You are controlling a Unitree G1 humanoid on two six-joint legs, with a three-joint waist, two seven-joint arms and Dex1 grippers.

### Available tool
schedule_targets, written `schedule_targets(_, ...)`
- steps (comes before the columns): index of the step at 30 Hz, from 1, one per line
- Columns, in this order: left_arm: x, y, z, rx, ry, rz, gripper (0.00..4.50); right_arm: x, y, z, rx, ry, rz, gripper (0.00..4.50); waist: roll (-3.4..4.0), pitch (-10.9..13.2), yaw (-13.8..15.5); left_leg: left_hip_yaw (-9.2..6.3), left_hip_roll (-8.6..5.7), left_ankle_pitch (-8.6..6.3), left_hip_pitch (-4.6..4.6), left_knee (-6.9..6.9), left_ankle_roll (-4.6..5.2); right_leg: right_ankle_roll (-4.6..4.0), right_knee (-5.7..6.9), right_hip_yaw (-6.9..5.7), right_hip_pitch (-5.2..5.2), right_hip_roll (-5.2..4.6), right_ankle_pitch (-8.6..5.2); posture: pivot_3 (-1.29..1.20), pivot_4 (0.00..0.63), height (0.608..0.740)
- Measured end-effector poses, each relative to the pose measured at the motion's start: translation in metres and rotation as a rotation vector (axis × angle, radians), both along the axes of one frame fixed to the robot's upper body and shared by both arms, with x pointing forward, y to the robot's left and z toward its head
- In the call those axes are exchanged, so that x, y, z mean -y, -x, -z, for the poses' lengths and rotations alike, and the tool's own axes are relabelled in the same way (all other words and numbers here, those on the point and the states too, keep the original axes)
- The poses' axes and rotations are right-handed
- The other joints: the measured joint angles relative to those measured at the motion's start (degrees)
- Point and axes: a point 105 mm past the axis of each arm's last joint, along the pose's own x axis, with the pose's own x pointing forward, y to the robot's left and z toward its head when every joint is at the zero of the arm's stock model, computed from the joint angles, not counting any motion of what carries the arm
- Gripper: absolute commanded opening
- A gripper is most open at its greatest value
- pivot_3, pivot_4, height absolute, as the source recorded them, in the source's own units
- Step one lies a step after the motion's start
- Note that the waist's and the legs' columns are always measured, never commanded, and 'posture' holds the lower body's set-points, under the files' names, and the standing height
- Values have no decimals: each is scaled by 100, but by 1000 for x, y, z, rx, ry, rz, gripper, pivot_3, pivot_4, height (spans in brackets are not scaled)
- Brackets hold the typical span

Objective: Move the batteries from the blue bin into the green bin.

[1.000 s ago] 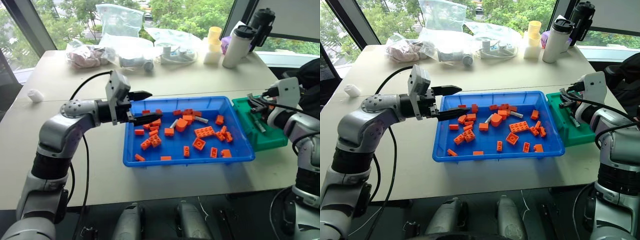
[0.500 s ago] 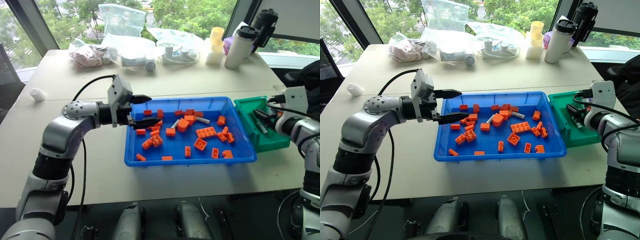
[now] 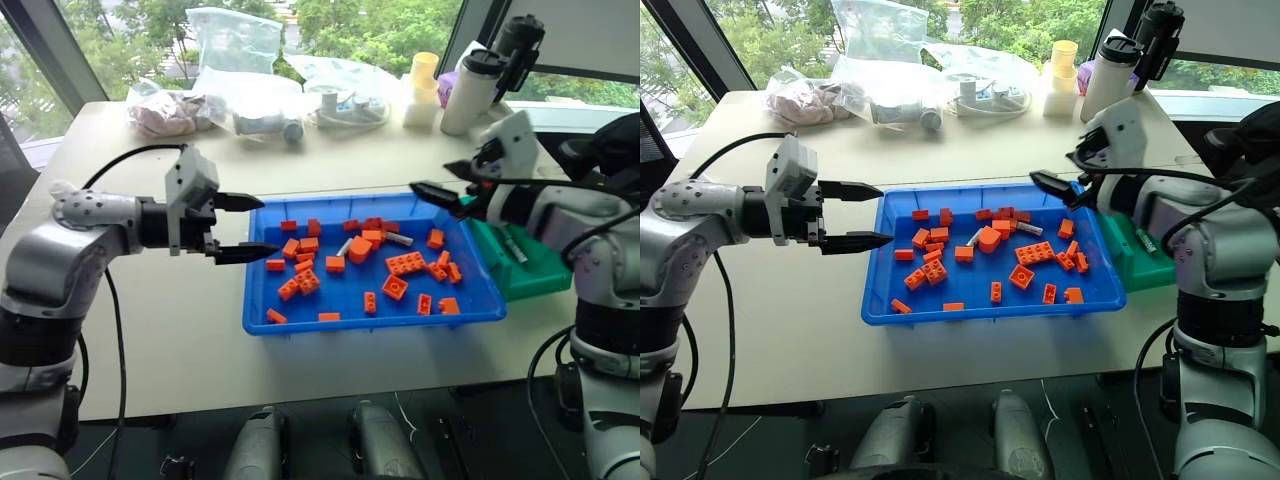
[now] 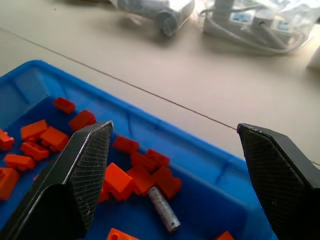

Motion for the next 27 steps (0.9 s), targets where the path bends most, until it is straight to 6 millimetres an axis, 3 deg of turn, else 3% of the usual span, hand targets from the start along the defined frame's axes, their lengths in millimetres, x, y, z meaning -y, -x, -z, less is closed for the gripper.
schedule_targets(5,0,16,5,-41,-22,27,4500,-23,7,37,-71,75,-113,4114,0,0,99,3,-4,0,-2,5,1,0,-3,0,0,-5,0,0,150,740)
schedule_targets(8,0,17,5,-41,-20,16,4500,-30,10,43,-71,87,-167,4114,0,0,106,3,-4,0,-2,8,1,0,-2,0,1,-4,0,0,150,740)
schedule_targets(12,1,19,7,-41,-8,-6,4500,-36,5,57,84,356,-270,4114,-1,0,85,4,-3,-1,0,8,1,0,-2,0,0,0,0,0,150,740)
schedule_targets(14,1,19,6,-40,-6,-7,4500,-34,-1,61,110,402,-280,4114,-1,0,85,5,-3,-1,0,8,1,0,-1,0,0,0,0,0,150,740)
schedule_targets(19,1,18,7,-40,-5,-13,4500,-35,-3,56,99,381,-306,4114,-1,0,93,3,-1,-1,0,8,1,0,0,0,0,0,0,0,150,740)
schedule_targets(27,1,18,10,-44,-3,-23,4500,-41,9,80,11,323,-309,4114,-1,0,106,4,-2,-1,0,8,1,0,1,0,0,-1,0,0,150,740)
